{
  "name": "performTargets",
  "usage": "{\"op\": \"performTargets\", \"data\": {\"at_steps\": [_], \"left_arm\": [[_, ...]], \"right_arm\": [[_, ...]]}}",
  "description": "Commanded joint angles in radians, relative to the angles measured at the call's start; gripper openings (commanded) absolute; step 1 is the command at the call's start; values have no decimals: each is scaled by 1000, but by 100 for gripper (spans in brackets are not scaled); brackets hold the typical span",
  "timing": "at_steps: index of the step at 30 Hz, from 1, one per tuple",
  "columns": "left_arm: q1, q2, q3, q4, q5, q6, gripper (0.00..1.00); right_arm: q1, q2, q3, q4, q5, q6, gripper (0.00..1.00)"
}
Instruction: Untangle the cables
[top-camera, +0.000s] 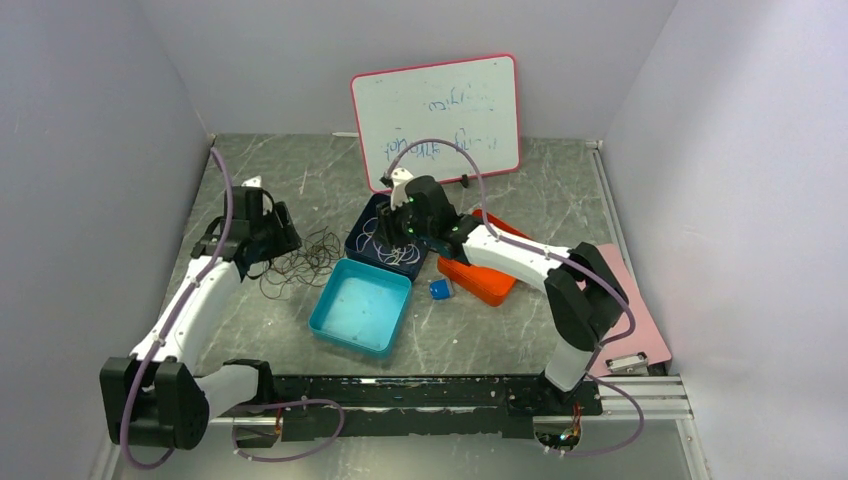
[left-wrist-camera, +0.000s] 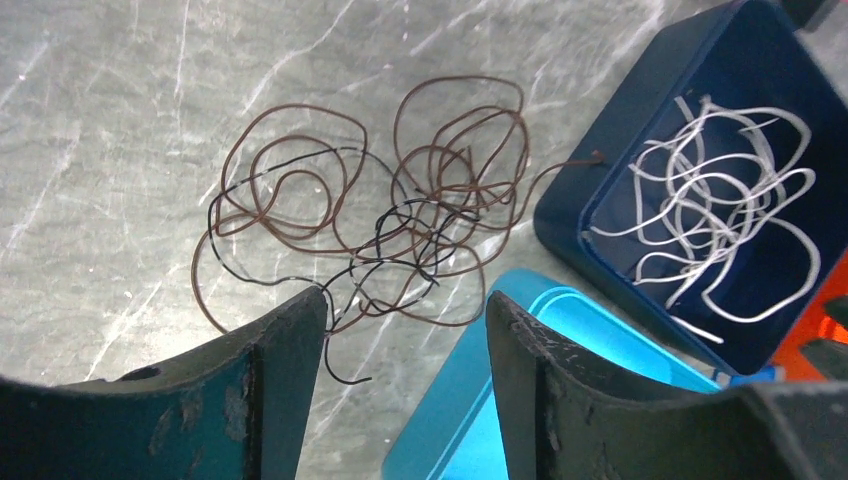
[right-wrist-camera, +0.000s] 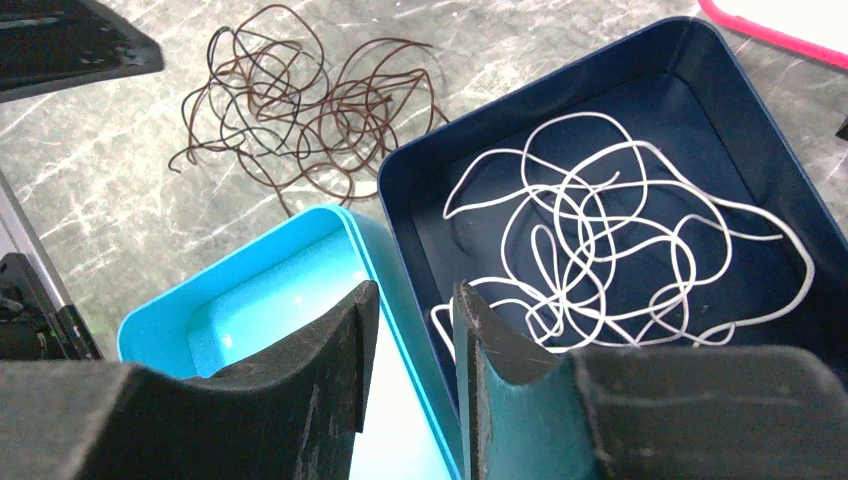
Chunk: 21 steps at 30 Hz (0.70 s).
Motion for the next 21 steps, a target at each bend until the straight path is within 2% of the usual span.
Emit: {"op": "performTargets", "data": {"at_steps": [1, 4, 16, 18, 21], "left_arm": [[10, 74, 36, -46, -6, 34, 64], [10, 120, 51, -16, -23, 47, 62], [12, 310, 89, 111, -52, 130, 44], [12, 336, 92, 121, -55, 136, 39], [12, 345, 110, 123, -64, 139, 26]], "right_arm": [[-2, -29, -47, 21, -40, -9, 37], [-2, -38, -57, 23, -53, -9, 37], [-2, -63, -100, 41, -70, 5, 33], [-1, -70, -106, 43, -67, 5, 33], [-2, -78, -107, 40, -63, 0, 33]]}}
